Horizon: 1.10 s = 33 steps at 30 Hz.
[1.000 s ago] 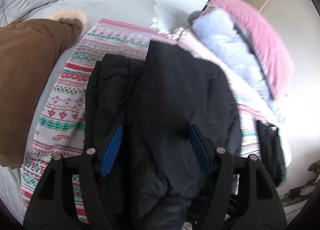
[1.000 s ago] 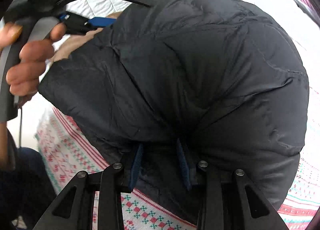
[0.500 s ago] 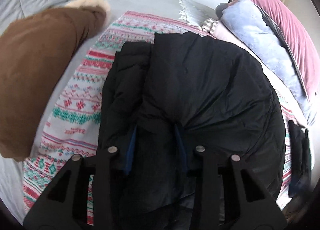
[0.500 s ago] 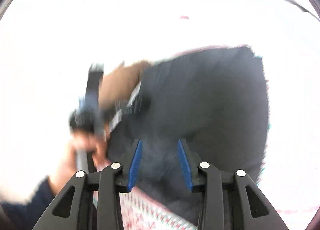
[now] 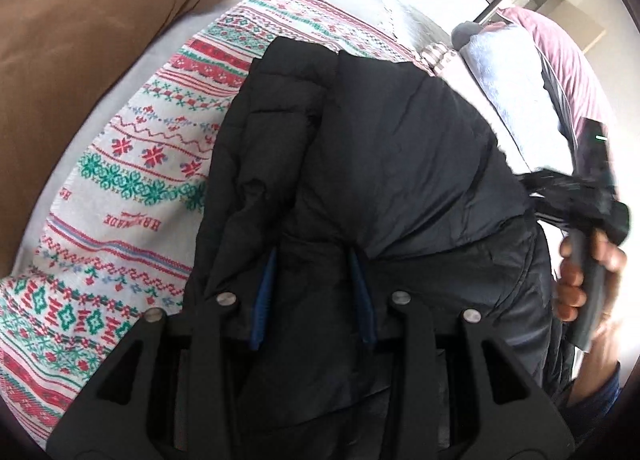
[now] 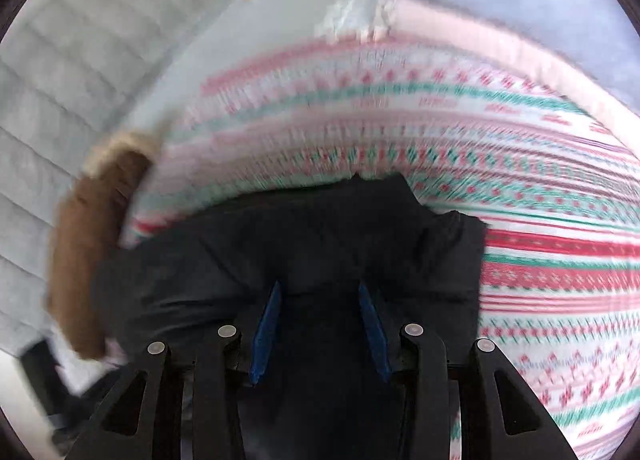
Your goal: Fold large clothes
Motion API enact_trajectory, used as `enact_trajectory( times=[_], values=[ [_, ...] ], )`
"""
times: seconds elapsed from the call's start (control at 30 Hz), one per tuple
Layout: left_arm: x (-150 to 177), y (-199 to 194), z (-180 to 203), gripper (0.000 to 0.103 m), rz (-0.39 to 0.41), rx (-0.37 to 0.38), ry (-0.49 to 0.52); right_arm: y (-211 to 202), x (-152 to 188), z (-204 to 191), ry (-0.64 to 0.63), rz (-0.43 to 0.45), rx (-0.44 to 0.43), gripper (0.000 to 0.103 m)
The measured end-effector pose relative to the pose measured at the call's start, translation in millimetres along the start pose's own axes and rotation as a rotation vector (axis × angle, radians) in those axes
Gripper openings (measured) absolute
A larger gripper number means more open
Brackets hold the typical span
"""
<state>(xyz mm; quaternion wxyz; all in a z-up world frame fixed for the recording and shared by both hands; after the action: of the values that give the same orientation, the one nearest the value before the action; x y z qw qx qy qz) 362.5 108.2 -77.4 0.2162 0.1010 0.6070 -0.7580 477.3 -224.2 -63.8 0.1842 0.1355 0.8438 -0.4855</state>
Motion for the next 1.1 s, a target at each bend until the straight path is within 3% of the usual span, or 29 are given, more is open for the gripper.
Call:
enact_trajectory(
  times=[0.07,0.17,0.4,0.53,0.7,0.8,0.87,0.97,1.1],
  values=[
    [-1,1,1,0.040,0.001,-0.011,0.006,23,-1,2,-0.017,-0.030,0.044,0.041],
    [-1,2,4,0.040,0.000,-0.017,0.012,37,6,12,-0.010,0.002,0.065,0.041],
    [-2,5,3,0.040,-0.016,-0.020,0.015,19,17,-5,-0.067,0.040,0.161,0.043],
    [-2,4,-3,0.040,-0.028,0.000,0.000,-65,63,-27,-0.083,0.164,-0.017,0.043],
    [0,2,0,0.040,-0.023,-0.017,0.010,-108,144,-55,-0.158,0.154,-0.076,0.043],
    [2,2,-3,0.040,-0.024,-0.008,0.003,-89,181,-66,-0.185,0.083,-0.099,0.043],
    [3,2,-4,0.041,-0.023,0.003,0.006,-61,197,-64,-0.217,0.058,-0.036,0.043],
    [5,2,-2,0.042,-0.013,0.003,0.024,-38,202,-46,-0.178,0.068,-0.059,0.043],
    [7,3,0,0.042,-0.006,-0.005,0.035,-24,203,-48,-0.232,0.062,-0.013,0.042]
  ],
)
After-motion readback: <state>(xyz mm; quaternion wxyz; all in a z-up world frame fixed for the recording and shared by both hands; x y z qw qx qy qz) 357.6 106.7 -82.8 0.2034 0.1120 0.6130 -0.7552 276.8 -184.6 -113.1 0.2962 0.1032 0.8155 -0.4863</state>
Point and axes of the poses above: each gripper's, at about its wrist camera, not at the fingertips, and y roughly the way its jaws point, z to its right, x to its underside, the point moved 1 cm from there along y, roughly the way its jaws point, and after that the axes turned 13 degrees about -x, right-handed, at the moved point
